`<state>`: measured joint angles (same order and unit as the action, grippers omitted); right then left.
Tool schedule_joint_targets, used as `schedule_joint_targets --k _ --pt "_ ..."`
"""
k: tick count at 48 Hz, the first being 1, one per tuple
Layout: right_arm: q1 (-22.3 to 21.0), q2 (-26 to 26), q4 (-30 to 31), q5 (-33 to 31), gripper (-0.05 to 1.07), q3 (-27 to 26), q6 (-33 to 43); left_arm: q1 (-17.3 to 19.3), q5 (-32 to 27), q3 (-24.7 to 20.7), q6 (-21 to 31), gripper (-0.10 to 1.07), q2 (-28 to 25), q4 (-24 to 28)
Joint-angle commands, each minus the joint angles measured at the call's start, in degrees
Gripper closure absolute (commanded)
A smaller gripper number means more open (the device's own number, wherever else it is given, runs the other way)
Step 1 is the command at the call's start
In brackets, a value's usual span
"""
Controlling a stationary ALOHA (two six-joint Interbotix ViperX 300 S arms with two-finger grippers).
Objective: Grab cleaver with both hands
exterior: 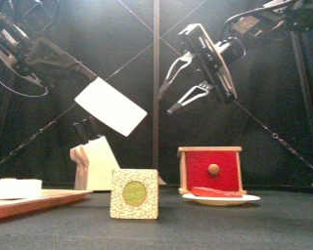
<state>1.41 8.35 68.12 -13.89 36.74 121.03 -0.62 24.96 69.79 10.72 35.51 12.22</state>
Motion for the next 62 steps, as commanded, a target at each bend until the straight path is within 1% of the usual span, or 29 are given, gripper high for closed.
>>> schedule_joint_targets --k 1,4,7,11,18,20,23,26,27,30,36,37,39,43,44,50,54,57,62 --pt "-1.6 1.7 -1.1 0.7 0.26 -0.9 -0.2 -0.2 0.4 -0.8 0.0 0.53 0.1 -0.2" --pt "-2.0 1.5 -2.5 0.1 0.26 -1.1 -0.2 -0.1 0.4 -0.8 -0.1 0.53 0.0 -0.1" --pt "-2.4 1.5 -3.3 -3.1 0.26 -1.5 -0.2 -0.1 0.3 -0.8 -0.1 0.53 0.1 -0.1" --pt "-1.9 1.5 -4.4 -10.4 0.26 -2.4 -0.2 -0.1 0.3 -0.7 -0.1 0.53 0.1 -0.2" --pt "-1.3 1.8 -8.1 -24.3 0.26 -4.5 -0.7 -0.2 0.1 -0.7 -0.1 0.53 0.1 -0.2" --pt "-0.6 1.9 -9.5 -28.3 0.26 -5.6 -2.6 -0.1 0.1 -0.7 -0.1 0.53 0.1 -0.2" --pt "-0.4 1.5 -11.8 -31.8 0.26 -7.5 -6.5 -0.2 0.1 -0.7 -0.1 0.53 0.0 -0.2" --pt "-0.5 0.9 -16.2 -32.6 0.26 -9.5 -11.5 -0.2 0.1 -0.7 0.0 0.53 0.0 -0.2" --pt "-0.6 0.5 -18.5 -32.3 0.26 -10.5 -14.6 -0.2 0.1 -0.7 0.0 0.53 0.0 -0.2" --pt "-1.2 -0.1 -22.0 -31.8 0.26 -12.0 -21.7 -0.1 0.1 -0.7 0.0 0.53 0.1 -0.2" --pt "-3.0 -1.1 -28.7 -28.0 0.26 -12.6 -35.3 -0.1 0.1 -0.7 0.0 0.53 0.0 -0.2" --pt "-3.3 -1.3 -30.4 -26.3 0.26 -12.4 -38.2 -0.1 0.1 -0.7 0.0 0.53 0.1 -0.1" --pt "-3.8 -1.5 -32.2 -23.5 0.26 -12.0 -41.3 -0.1 0.2 -0.7 0.0 0.53 0.0 -0.2" --pt "-4.5 -1.8 -34.3 -16.0 0.26 -10.5 -45.4 -0.1 0.2 -0.7 0.0 0.53 0.0 -0.2" --pt "-4.6 -1.8 -34.4 -12.7 0.26 -9.8 -46.2 -0.2 0.3 -0.7 0.0 0.53 0.1 -0.2" --pt "-4.7 -1.3 -32.5 1.8 0.26 -6.1 -48.5 -0.4 0.5 -0.7 -0.2 0.53 0.1 0.0" --pt "-5.1 -1.2 -28.7 10.7 0.26 -2.6 -48.6 -1.1 0.7 -0.9 -0.3 0.53 0.1 0.0" --pt "-5.1 -1.2 -25.8 14.6 0.26 -0.8 -48.6 -1.6 0.9 -0.9 -0.3 0.53 0.0 0.0" --pt "-5.1 -1.2 -22.6 17.5 0.26 1.0 -48.6 -2.4 1.0 -0.8 -0.4 0.53 0.0 0.1"
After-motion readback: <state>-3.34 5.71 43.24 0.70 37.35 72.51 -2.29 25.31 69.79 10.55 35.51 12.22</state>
